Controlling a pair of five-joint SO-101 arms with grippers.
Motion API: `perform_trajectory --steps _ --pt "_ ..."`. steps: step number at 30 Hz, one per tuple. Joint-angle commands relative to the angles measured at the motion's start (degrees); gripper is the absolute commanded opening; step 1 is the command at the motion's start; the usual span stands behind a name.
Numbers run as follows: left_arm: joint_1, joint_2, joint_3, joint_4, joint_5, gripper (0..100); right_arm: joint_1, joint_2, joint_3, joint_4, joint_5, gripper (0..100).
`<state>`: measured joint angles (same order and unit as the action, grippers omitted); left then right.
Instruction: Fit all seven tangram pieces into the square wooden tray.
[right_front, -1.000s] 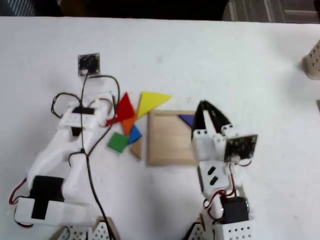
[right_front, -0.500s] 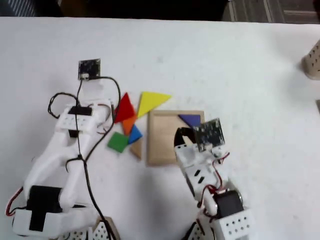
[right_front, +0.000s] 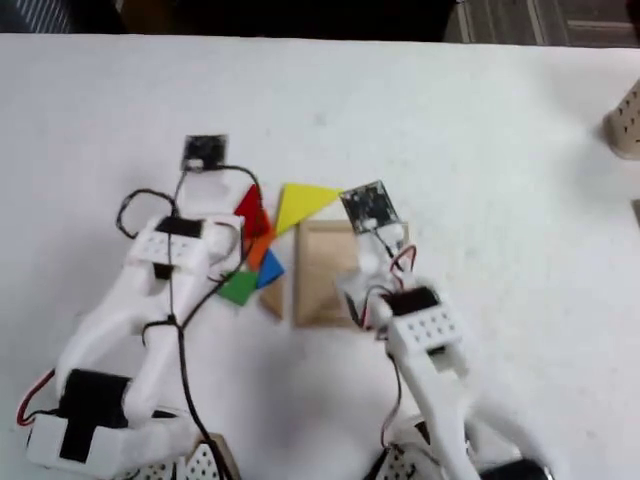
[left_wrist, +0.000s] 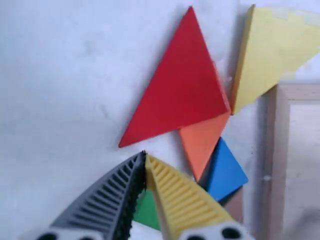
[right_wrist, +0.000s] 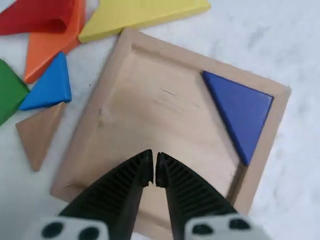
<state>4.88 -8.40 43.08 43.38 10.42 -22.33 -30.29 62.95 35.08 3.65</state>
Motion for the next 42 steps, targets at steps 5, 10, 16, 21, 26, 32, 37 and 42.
perform_trajectory --steps 5,10,16,21,26,32,37,42 --pt "2.33 -3.21 -0.53 0.35 -0.44 3 0.04 7.87 -8.35 -1.27 0.62 1.9" --pt "4.00 -2.68 -0.26 0.53 -0.18 18 0.13 7.87 -8.35 -1.27 0.70 1.9" --pt "6.55 -2.59 1.23 0.00 0.18 32 0.13 7.87 -8.35 -1.27 0.70 1.9" --pt "6.29 1.80 -3.16 0.35 4.66 32 0.13 7.87 -8.62 -1.27 0.70 1.9" --pt "3.65 13.14 -14.42 5.45 1.49 32 0.22 7.87 -8.62 -1.19 0.53 1.9" --pt "1.01 22.20 -26.29 11.43 -7.12 32 0.13 7.87 -8.70 -1.19 0.26 1.9" --pt "0.84 25.45 -30.42 11.34 -11.60 32 -0.22 7.60 -8.79 -1.54 0.26 1.9" --pt "0.57 29.49 -36.31 11.34 -12.66 32 -0.22 4.62 -8.88 0.40 0.26 1.9"
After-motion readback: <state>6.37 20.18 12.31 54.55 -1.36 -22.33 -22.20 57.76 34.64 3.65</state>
